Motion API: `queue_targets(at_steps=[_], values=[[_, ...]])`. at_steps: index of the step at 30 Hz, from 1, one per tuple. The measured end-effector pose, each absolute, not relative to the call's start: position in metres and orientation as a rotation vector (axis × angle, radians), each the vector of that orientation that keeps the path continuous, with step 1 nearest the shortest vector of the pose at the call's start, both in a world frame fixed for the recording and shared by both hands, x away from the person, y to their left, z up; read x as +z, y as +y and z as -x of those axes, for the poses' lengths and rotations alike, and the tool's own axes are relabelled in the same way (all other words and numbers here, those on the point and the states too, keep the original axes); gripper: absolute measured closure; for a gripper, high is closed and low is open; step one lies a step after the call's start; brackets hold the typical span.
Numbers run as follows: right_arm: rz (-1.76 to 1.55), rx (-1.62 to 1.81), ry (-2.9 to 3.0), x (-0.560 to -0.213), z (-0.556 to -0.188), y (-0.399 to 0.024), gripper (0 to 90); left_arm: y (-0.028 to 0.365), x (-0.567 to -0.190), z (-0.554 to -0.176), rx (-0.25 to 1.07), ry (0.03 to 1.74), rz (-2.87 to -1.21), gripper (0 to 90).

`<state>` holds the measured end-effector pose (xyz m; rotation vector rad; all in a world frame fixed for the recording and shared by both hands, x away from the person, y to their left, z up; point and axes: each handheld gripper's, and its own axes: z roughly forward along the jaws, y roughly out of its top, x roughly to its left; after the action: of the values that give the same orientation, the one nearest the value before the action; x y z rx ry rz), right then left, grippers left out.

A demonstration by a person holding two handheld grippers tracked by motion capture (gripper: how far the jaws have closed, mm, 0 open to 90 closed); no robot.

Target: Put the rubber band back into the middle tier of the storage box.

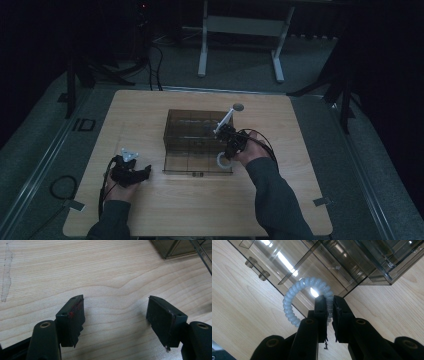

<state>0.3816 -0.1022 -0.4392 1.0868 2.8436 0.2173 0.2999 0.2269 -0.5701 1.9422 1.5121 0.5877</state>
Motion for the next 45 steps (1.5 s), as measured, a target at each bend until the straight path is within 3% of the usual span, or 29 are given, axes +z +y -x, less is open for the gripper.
queue_targets(at_steps=[45], values=[[-1.080, 0.202, 2.840, -0.460, -0.392, -0.093, 82.1, 0.227, -0.570, -0.300, 0.589, 1.506, -1.950, 30.9]])
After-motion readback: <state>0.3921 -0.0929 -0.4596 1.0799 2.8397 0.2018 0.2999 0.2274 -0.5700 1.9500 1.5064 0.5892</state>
